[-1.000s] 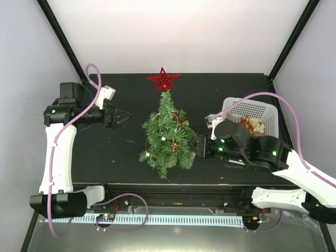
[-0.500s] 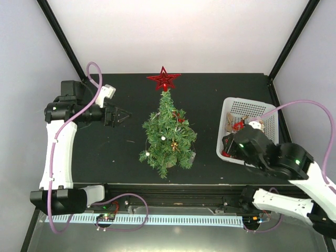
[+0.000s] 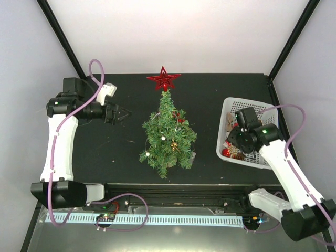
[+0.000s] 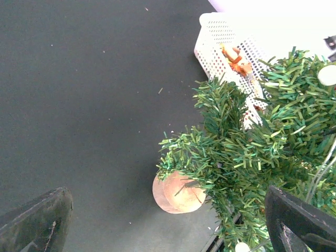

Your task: Decorate the small christmas tree

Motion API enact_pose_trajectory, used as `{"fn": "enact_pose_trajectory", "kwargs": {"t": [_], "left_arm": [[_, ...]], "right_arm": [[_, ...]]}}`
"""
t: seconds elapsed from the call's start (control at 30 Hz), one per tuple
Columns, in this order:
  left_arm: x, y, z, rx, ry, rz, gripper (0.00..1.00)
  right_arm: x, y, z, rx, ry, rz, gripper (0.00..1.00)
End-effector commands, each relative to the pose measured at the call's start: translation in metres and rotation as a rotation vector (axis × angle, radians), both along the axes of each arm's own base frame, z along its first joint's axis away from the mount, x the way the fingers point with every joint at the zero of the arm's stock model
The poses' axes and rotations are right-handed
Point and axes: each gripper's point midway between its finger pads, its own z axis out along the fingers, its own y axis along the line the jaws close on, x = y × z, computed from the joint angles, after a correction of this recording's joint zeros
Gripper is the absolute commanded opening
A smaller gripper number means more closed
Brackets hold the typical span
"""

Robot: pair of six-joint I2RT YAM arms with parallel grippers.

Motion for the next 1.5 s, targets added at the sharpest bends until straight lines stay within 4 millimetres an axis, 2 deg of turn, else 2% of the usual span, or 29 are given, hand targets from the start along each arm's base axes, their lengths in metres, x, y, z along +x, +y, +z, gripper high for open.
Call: {"fn": "enact_pose_trajectory", "kwargs": {"t": [0.0,0.13,0.27,0.6,0.83,1.0,1.23,1.33,1.47], "left_arm": [[0.007,-0.001,0.001,0.007,-0.003,-0.018,0.99],[0.011,0.000,-0.005,0.007,0.010,-0.021,0.99],[0.013,0.000,-0.006,0.008,0.009,-0.024,0.99],[0.013,-0.001,-0.009,0.000,0.007,-0.028,0.99],[0.011,0.000,0.000,0.013,-0.018,-0.028,0.99],[0.009,-0.001,0.005,0.018,-0.033,-0.030,0.99],[0.007,0.000,0.019,0.033,-0.074,-0.034,0.99],[0.005,0.001,0.028,0.046,-0.102,-0.034,0.99],[0.000,0.000,0.040,0.053,-0.137,-0.033,0.99]], "right_arm": [[0.022,0.009,-0.030,0.046,0.075,0.063,0.50],[0.045,0.010,-0.057,0.001,0.150,0.075,0.55],[0.057,0.003,-0.079,-0.049,0.203,0.054,0.55],[0.058,-0.025,-0.122,-0.100,0.293,0.000,0.53],[0.056,-0.035,-0.149,-0.126,0.354,-0.005,0.44],[0.053,-0.042,-0.146,-0.150,0.349,-0.011,0.30],[0.041,-0.050,-0.128,-0.167,0.325,-0.012,0.07],[0.036,-0.054,-0.116,-0.184,0.307,-0.010,0.01],[0.030,-0.056,-0.101,-0.190,0.274,-0.007,0.01]]}}
